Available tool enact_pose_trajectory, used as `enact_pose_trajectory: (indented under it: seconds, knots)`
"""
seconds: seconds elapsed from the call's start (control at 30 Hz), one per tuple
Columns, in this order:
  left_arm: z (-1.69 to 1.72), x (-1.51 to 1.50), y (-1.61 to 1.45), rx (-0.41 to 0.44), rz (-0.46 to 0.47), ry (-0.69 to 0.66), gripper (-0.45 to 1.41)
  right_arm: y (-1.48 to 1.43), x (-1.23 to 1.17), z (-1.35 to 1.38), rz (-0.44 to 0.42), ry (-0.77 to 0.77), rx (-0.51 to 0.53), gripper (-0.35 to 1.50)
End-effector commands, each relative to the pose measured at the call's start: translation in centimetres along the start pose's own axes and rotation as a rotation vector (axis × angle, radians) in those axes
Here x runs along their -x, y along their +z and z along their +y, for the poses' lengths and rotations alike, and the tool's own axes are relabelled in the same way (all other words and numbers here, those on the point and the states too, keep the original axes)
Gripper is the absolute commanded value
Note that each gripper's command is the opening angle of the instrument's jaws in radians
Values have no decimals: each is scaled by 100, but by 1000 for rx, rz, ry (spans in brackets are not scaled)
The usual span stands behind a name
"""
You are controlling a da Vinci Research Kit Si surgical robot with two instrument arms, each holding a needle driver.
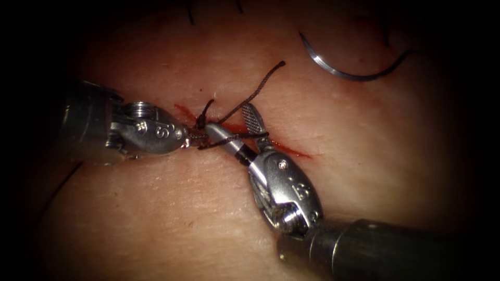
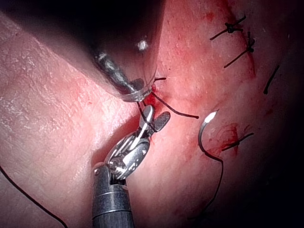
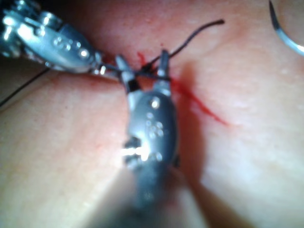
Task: Wound Closure
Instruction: Pull the short end of the thread through using the right gripper
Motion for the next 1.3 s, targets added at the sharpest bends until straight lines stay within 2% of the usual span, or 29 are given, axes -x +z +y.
enact_pose_trajectory:
  seconds: [0.03,0.2,0.37,0.53,0.83,1.1,1.2,1.3]
  knots:
    - [5,-1,9,3,0,-1,-45,6,10,2,-2,16,9,66]
    - [1,-9,9,2,5,-1,-45,12,16,17,-6,58,56,68]
    - [-1,-15,11,3,5,2,-45,6,17,26,-4,71,92,71]
    - [-1,-18,13,3,5,6,-45,11,15,34,0,94,95,73]
    - [-1,-19,13,3,5,6,-45,28,38,54,-42,197,97,73]
    - [0,-18,13,2,5,6,-45,42,45,66,-70,254,109,75]
    - [1,-18,13,2,5,7,-45,44,41,65,-61,257,106,70]
    - [2,-16,13,1,5,8,-45,46,34,59,-51,270,92,48]
